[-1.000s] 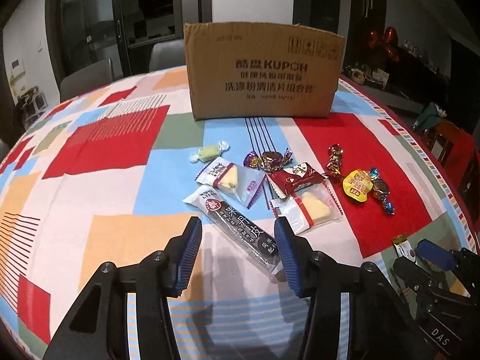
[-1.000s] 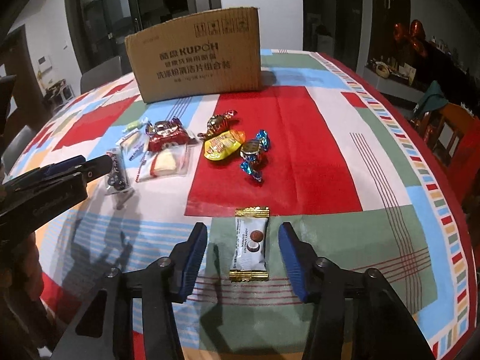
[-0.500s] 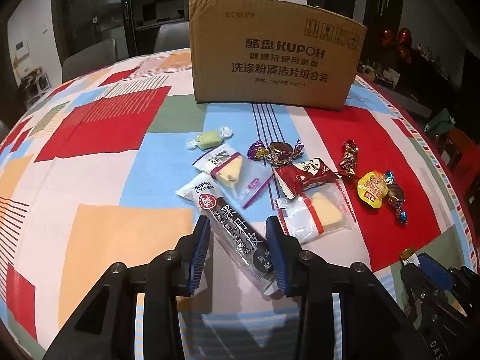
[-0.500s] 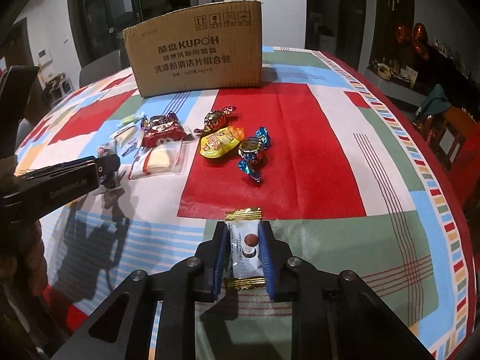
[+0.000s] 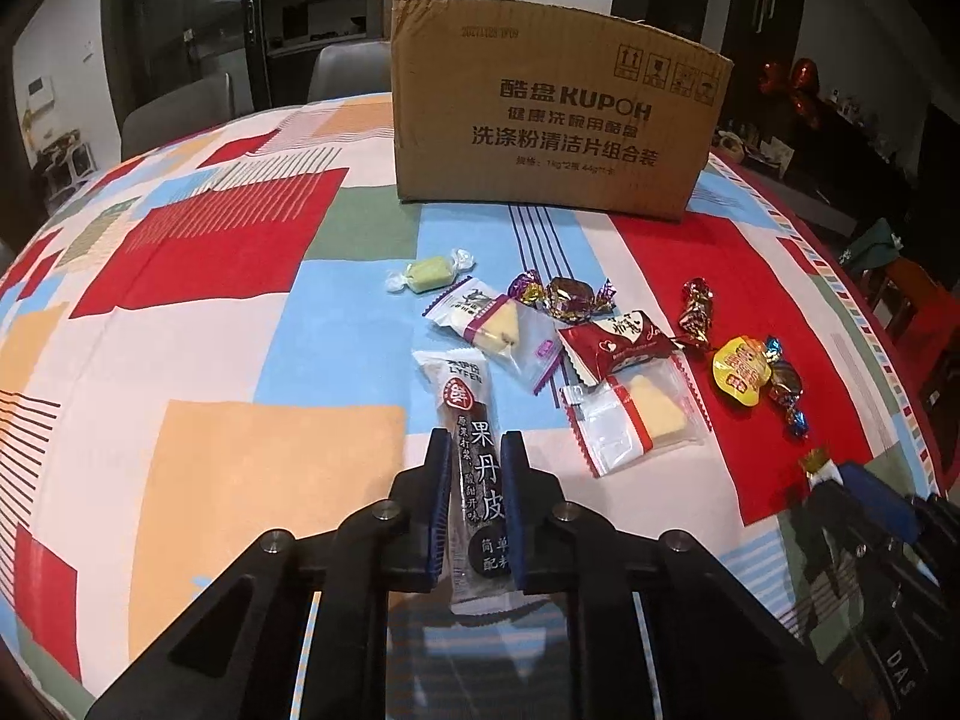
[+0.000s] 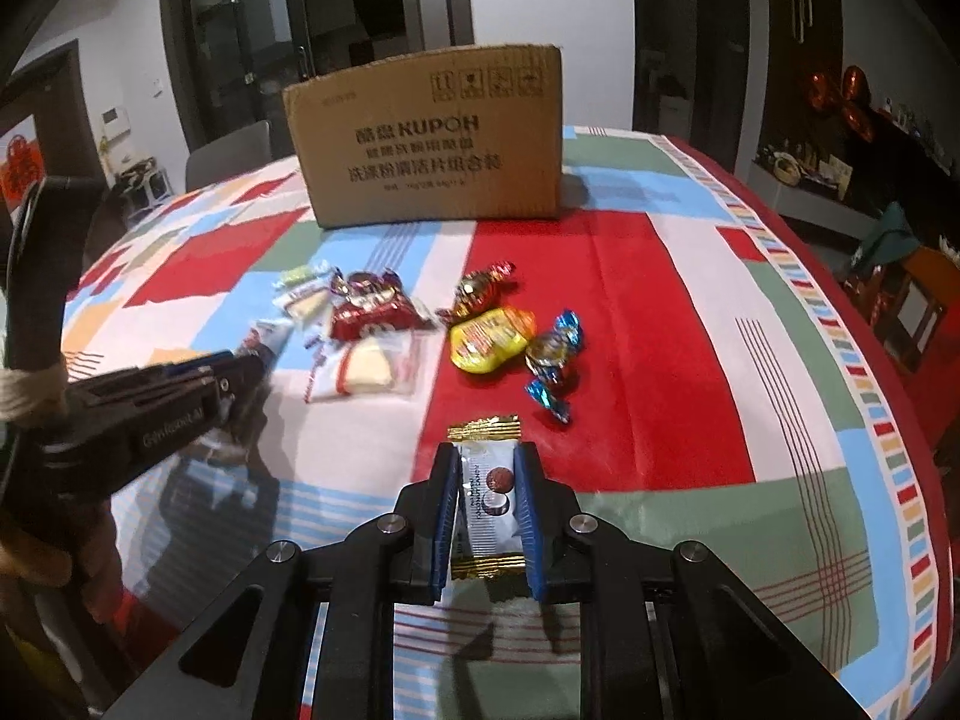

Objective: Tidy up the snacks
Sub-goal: 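Grasp the dark stick snack with the left tool while the right tool grasps the white biscuit bar, then lift both snacks over the cardboard box and open both tools to drop them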

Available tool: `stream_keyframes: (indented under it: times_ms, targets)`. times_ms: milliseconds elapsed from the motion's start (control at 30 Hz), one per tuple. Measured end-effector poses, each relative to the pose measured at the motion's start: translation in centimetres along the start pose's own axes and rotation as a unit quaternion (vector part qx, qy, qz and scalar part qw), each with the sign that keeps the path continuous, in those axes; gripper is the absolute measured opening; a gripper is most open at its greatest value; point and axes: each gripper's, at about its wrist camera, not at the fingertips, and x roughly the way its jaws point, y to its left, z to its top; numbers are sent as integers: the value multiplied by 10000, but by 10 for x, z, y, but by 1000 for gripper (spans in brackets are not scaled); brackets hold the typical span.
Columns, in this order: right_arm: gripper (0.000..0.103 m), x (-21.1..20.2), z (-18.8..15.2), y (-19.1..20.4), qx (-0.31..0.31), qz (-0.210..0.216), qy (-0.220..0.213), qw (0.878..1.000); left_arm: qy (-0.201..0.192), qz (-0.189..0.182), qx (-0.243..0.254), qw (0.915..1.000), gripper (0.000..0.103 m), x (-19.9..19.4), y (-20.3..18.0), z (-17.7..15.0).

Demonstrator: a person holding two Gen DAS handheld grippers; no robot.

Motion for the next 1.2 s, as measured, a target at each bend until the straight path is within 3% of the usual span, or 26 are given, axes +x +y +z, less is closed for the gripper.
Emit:
stream_keyframes:
  times_ms: [633,1200]
  targets:
    - [20,-41,26,15,-121,237,-641,9976,-633,-156,174,9977,9,-68,-2,7]
    - [20,-62,55,24,-156,526,-1130,9921,-1339,-329,320,9899,8,-115,-7,29]
